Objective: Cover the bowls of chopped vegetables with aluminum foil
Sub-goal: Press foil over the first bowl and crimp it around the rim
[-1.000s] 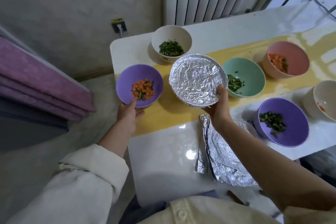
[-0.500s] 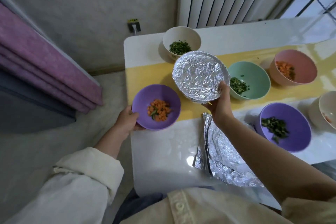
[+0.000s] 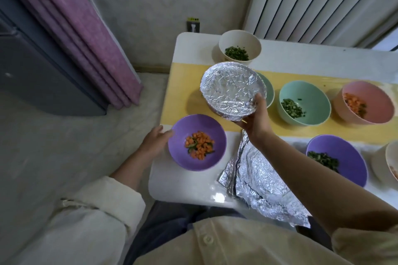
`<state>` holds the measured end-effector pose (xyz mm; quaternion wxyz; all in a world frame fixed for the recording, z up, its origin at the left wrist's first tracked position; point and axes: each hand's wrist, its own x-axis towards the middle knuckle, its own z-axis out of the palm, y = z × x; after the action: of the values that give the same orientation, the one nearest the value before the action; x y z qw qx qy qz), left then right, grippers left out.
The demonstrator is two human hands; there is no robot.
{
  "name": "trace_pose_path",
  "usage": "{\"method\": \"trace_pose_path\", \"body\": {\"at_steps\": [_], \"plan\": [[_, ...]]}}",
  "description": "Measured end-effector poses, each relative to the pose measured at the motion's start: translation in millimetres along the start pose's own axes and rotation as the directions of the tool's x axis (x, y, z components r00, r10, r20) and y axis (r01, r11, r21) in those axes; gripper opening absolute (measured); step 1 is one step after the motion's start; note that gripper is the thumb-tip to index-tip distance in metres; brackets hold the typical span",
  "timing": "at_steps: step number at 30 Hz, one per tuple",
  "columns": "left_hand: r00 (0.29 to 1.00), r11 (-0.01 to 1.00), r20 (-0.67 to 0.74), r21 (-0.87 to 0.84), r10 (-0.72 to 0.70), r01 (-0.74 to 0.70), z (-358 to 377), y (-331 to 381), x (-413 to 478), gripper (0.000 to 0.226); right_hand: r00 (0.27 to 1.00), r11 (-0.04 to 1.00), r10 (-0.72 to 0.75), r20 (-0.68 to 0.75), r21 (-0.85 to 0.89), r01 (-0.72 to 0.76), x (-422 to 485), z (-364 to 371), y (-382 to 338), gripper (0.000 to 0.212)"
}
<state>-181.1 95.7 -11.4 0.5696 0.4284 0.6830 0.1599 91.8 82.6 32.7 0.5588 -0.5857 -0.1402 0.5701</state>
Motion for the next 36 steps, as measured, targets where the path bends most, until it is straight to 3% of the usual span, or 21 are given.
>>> {"method": "trace_pose_path", "body": {"at_steps": [2, 4, 9, 13, 18, 23, 25, 28, 30, 33, 36], "plan": [[0.973, 0.993, -0.211, -0.055, 0.093, -0.107, -3, 9, 1, 0.063, 1.0, 1.0, 0.002, 0.006, -0.006, -0.002, 3, 5, 0, 0.042], [0.954, 0.973, -0.263, -0.137, 0.144, -0.185, -5, 20, 6, 0.069, 1.0, 1.0, 0.009, 0.013, -0.011, -0.009, 7, 13, 1, 0.044], [0.968, 0.908, -0.129, -0.34, 0.215, -0.247, 1, 76, 26, 0.035, 0.999, 0.997, 0.028, 0.034, -0.067, -0.026, 24, 37, -5, 0.049], [0.994, 0.888, -0.011, -0.449, 0.105, -0.099, -8, 109, 50, 0.035, 0.995, 0.989, 0.039, 0.086, -0.144, -0.027, 45, 58, -11, 0.048], [0.974, 0.915, 0.227, -0.397, 0.023, 0.071, -19, 129, 83, 0.045, 0.981, 0.975, 0.073, 0.177, -0.218, -0.033, 72, 83, -13, 0.071], [0.984, 0.91, 0.17, -0.414, 0.056, 0.02, -18, 139, 115, 0.018, 0.982, 0.986, 0.078, 0.173, -0.158, -0.051, 104, 99, -14, 0.063], [0.99, 0.898, 0.131, -0.44, 0.053, 0.011, -17, 140, 127, 0.023, 0.99, 0.986, 0.044, 0.137, -0.164, -0.021, 114, 106, -14, 0.061], [0.997, 0.87, 0.046, -0.491, 0.065, -0.034, -15, 138, 146, 0.033, 0.998, 0.973, 0.046, -0.034, -0.225, -0.053, 129, 108, -7, 0.072], [0.998, 0.854, 0.033, -0.519, 0.052, -0.027, -12, 136, 157, 0.038, 0.994, 0.965, 0.056, -0.097, -0.25, -0.079, 137, 106, -1, 0.057], [0.997, 0.838, 0.074, -0.545, 0.022, 0.022, -6, 135, 167, 0.042, 0.996, 0.967, 0.069, -0.063, -0.24, -0.083, 144, 107, 1, 0.039], [0.994, 0.826, 0.113, -0.559, -0.008, 0.07, 0, 135, 171, 0.041, 0.996, 0.968, 0.078, -0.045, -0.237, -0.087, 149, 115, -2, 0.036]]}}
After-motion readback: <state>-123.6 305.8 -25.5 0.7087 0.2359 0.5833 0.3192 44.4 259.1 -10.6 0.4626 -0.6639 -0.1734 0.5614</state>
